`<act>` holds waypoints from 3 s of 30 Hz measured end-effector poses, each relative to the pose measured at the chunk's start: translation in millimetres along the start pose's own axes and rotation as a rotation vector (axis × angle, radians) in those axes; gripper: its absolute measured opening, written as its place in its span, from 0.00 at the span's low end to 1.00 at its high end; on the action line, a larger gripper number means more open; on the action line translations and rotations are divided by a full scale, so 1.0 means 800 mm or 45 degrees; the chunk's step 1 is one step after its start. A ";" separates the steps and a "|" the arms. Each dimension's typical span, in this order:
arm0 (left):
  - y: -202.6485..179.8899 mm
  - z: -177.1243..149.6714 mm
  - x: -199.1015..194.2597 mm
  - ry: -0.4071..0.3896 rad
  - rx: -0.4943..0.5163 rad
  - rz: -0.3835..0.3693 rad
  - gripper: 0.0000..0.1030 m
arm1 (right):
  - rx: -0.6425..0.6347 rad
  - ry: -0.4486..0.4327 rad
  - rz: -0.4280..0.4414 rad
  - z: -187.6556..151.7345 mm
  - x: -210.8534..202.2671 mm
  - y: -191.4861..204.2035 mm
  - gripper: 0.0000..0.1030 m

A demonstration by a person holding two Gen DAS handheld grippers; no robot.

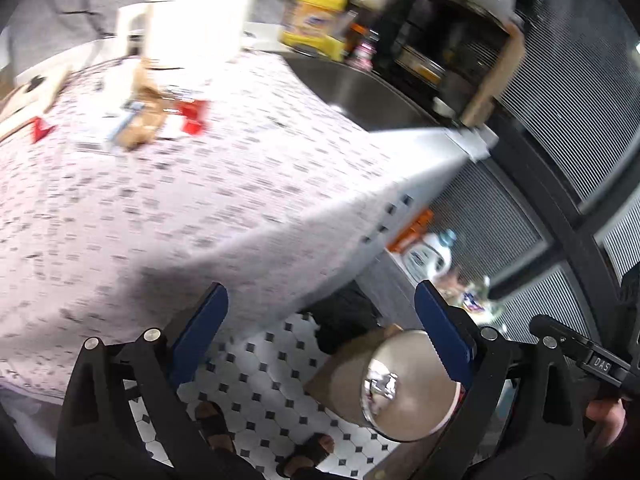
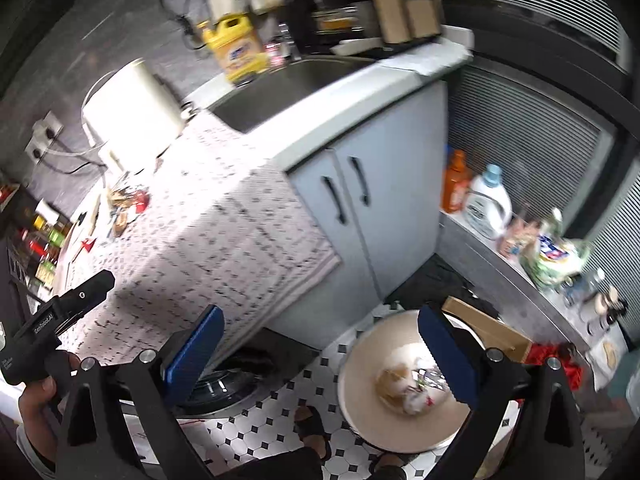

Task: Collect trash
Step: 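Open both tools to drop the wrapper and packet into the bin, then grasp the red paper packet with the left tool while the right tool grasps a red-and-white carton, then carry the red packet and carton down over the white bucket bin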

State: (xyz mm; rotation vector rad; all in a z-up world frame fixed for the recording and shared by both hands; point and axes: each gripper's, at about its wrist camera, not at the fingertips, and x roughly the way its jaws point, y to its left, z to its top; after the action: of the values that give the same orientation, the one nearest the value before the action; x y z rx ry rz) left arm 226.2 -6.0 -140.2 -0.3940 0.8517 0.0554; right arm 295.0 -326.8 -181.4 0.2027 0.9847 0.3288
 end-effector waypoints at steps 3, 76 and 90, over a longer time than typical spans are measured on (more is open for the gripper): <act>0.046 0.012 -0.015 -0.034 -0.063 0.046 0.91 | -0.046 0.010 0.027 0.009 0.014 0.038 0.93; 0.377 0.133 -0.032 -0.298 -0.517 0.418 0.18 | -0.347 0.159 0.206 0.132 0.249 0.374 0.03; 0.254 0.084 -0.068 -0.345 -0.484 0.346 0.18 | -0.363 0.113 0.323 0.116 0.157 0.298 0.03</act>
State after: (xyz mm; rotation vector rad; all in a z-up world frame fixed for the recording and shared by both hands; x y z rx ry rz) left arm 197.3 212.5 -124.4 -0.6089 0.6193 0.5176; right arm 394.2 -61.3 -154.2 0.0525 0.9892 0.7099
